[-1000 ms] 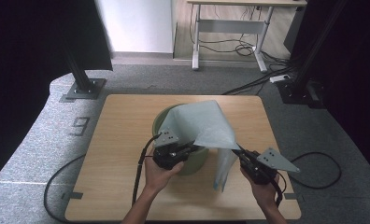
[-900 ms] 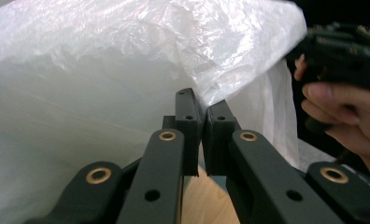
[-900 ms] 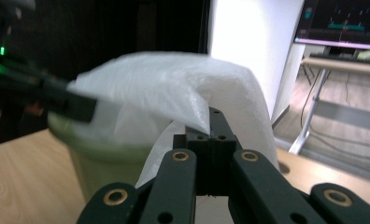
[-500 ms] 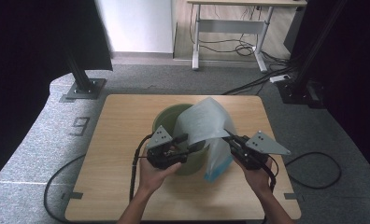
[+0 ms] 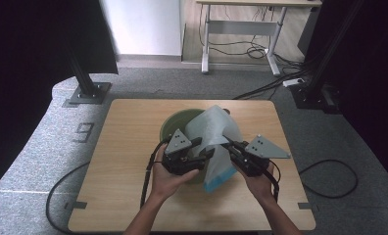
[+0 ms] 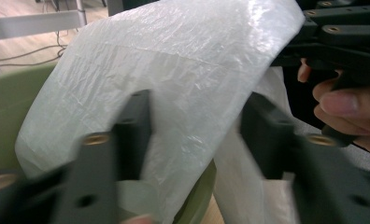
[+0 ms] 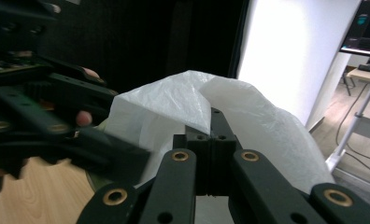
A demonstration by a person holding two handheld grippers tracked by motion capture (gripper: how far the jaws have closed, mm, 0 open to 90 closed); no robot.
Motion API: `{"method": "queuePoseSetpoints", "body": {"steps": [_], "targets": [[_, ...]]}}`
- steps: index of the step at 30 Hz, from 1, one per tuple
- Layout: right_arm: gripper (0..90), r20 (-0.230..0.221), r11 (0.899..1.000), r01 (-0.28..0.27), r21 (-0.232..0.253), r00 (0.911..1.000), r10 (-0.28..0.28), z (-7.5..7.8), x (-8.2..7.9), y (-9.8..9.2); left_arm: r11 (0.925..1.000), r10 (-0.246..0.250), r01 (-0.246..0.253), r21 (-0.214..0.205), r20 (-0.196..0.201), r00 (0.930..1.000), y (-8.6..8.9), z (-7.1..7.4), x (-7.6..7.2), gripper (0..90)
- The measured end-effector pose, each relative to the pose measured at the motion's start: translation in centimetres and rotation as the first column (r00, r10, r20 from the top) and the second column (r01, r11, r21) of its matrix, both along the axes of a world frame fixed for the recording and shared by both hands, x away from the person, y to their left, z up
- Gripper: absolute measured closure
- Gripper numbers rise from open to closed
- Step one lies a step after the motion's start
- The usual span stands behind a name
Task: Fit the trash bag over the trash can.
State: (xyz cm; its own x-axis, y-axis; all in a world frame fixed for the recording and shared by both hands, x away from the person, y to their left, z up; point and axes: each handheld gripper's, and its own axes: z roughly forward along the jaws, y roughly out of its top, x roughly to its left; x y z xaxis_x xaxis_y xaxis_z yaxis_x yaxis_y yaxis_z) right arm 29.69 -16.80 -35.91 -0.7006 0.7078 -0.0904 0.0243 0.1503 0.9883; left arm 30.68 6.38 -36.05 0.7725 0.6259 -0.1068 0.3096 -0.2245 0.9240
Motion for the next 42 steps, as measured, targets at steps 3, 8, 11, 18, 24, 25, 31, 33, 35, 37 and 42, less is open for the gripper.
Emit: {"method": "queuePoseSetpoints", "body": {"steps": [3, 8, 11, 18, 24, 25, 31, 33, 35, 37, 42], "targets": [[84.3, -0.007, 1.000, -0.005, 0.001, 1.0000, 0.005, -0.3, 0.0, -0.1, 0.9992, -0.030, 0.031, -0.027, 0.003, 0.9995, 0.4, 0.1, 0.2, 64.7], [64.7, -0.043, 1.000, 0.013, 0.003, 0.9990, -0.013, -1.3, -0.2, -0.3, 0.9967, -0.025, 0.027, -0.077, 0.031, 0.9992, 1.4, 0.2, 0.1, 84.2], [53.0, -0.062, 0.999, 0.036, -0.008, 0.9974, -0.036, -2.5, -0.9, -0.3, 0.9953, -0.011, 0.015, -0.095, 0.050, 0.9987, 2.1, 0.4, -0.2, 89.4], [42.6, -0.073, 0.993, 0.081, -0.085, 0.9935, -0.087, -5.1, -2.3, -0.5, 0.9930, 0.029, -0.023, -0.116, 0.046, 0.9985, 3.0, 0.6, 0.0, 89.8], [42.4, -0.092, 0.990, 0.087, -0.109, 0.9910, -0.097, -5.9, -2.6, -1.3, 0.9863, 0.055, -0.049, -0.158, 0.033, 0.9980, 3.8, 0.7, 0.0, 89.9], [42.4, -0.105, 0.990, 0.088, -0.112, 0.9894, -0.100, -6.1, -2.5, -1.4, 0.9854, 0.053, -0.048, -0.163, 0.028, 0.9982, 3.9, 0.8, 0.0, 89.9], [64.9, -0.169, 0.994, 0.062, -0.092, 0.9825, -0.077, -7.1, -1.5, -2.4, 0.9849, 0.053, -0.047, -0.167, 0.032, 0.9981, 4.6, 1.1, -0.1, 89.9], [75.8, -0.174, 0.995, 0.051, -0.083, 0.9825, -0.064, -7.2, -1.2, -2.7, 0.9853, 0.055, -0.049, -0.164, 0.032, 0.9980, 4.9, 1.1, -0.1, 89.9], [82.7, -0.159, 0.996, 0.053, -0.067, 0.9852, -0.063, -6.9, -1.0, -3.1, 0.9847, 0.060, -0.055, -0.166, 0.026, 0.9979, 5.3, 1.0, 0.0, 89.8], [86.1, -0.132, 0.997, 0.067, -0.047, 0.9887, -0.072, -6.2, -1.0, -3.4, 0.9831, 0.064, -0.060, -0.173, 0.017, 0.9978, 5.7, 0.9, 0.0, 89.8], [87.5, -0.054, 0.996, 0.092, -0.004, 0.9943, -0.092, -3.8, -1.2, -3.8, 0.9823, 0.079, -0.076, -0.171, 0.008, 0.9969, 6.6, 0.6, 0.1, 89.7]]}}
